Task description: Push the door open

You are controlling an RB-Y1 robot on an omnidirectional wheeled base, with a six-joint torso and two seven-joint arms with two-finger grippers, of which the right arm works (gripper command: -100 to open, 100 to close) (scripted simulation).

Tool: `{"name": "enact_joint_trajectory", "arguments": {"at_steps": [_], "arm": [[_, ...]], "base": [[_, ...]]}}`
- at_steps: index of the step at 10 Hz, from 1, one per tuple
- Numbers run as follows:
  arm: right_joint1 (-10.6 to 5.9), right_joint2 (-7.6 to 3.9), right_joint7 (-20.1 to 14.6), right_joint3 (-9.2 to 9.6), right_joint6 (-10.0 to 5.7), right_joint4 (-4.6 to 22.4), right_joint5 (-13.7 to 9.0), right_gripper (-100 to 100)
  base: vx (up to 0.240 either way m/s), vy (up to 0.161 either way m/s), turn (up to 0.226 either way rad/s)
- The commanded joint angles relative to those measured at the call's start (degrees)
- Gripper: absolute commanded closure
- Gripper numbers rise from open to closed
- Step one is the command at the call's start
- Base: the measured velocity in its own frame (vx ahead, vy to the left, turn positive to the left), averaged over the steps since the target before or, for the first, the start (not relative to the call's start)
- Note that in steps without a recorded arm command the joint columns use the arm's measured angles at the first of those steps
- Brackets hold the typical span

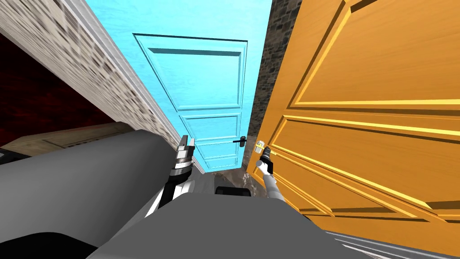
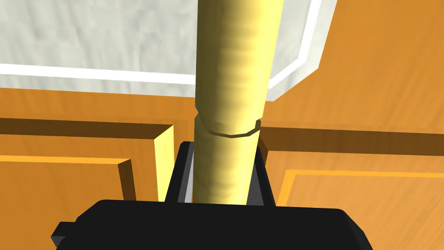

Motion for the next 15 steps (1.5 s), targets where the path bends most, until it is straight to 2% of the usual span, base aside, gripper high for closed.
{"name": "enact_joint_trajectory", "arguments": {"at_steps": [1,4,5,7,8,11,14,15], "arm": [[-0.19,-0.17,2.1,-1.39,-0.92,-1.3,-1.0,100],[-0.77,0.58,7.5,-4.62,-2.69,-0.9,-6.3,100],[-0.77,0.58,7.8,-4.62,-2.69,-0.9,-6.3,100],[-1.12,1.12,11.1,-6.45,-3.70,-0.7,-9.4,100],[-1.12,1.12,11.1,-6.45,-3.70,-0.7,-9.4,100],[-1.59,1.90,14.8,-8.53,-4.85,-0.5,-12.9,100],[-2.04,2.62,17.5,-9.93,-5.65,-0.3,-15.3,100],[-1.53,2.39,16.8,-9.89,-5.60,-0.2,-14.9,100]], "base": [[0.051,-0.023,0.067],[0.063,-0.029,0.148],[0.067,-0.036,0.060],[0.064,-0.028,0.116],[0.051,-0.023,0.045],[0.062,-0.023,0.100],[0.068,-0.026,0.079],[0.025,-0.017,-0.007]]}}
